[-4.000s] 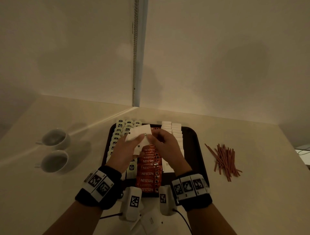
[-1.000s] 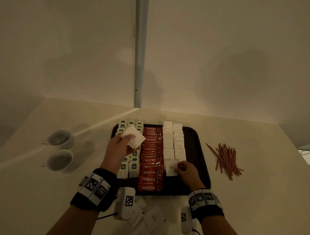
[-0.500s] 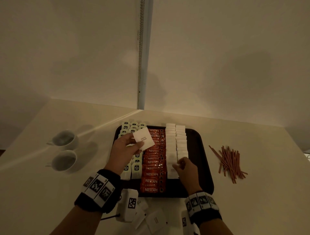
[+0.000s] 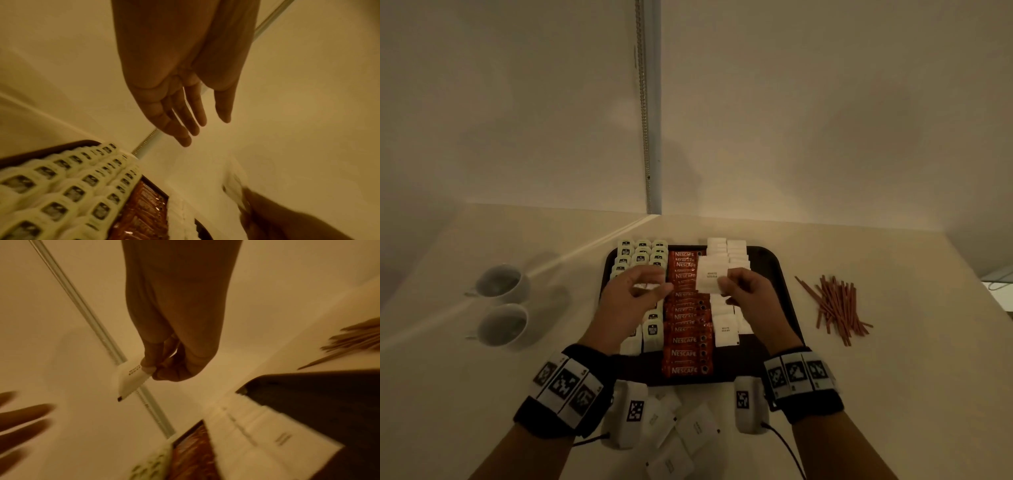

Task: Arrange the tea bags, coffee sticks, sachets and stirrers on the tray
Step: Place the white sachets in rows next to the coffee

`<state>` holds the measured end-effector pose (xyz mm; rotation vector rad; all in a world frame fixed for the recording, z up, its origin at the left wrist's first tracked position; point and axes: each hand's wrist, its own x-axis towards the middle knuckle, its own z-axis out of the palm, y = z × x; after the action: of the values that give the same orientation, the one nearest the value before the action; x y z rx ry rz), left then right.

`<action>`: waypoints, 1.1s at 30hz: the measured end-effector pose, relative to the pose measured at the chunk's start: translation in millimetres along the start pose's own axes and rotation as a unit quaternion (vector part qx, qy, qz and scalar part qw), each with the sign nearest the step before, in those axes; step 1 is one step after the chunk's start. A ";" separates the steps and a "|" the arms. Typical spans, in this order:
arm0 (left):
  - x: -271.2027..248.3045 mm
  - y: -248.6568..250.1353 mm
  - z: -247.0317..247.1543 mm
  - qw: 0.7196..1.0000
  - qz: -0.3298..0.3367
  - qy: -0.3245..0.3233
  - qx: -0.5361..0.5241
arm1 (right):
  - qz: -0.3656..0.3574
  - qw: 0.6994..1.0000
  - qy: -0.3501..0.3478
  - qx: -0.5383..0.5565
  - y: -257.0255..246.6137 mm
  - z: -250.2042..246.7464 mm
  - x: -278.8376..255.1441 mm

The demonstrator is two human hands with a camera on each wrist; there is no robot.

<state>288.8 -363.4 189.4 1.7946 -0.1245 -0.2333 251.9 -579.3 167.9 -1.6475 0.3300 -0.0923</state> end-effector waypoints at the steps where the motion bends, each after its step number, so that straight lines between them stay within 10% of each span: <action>1: -4.8 -2.7 -8.7 1.000 -0.015 -0.005 0.006 | 0.010 0.999 0.017 -0.026 6.8 -11.0 1.6; 15: -105.1 -95.4 -115.5 0.981 -0.176 0.083 0.009 | 0.153 0.933 0.045 -0.322 117.2 -72.6 -1.3; 33: -143.5 -98.0 -128.7 0.974 -0.203 0.098 0.028 | 0.061 0.910 0.124 -0.391 97.1 -42.9 -18.5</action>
<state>174.0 -188.2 135.7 1.8762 0.3832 -0.3436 207.9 -622.2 79.5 -2.4113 0.7312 -0.0795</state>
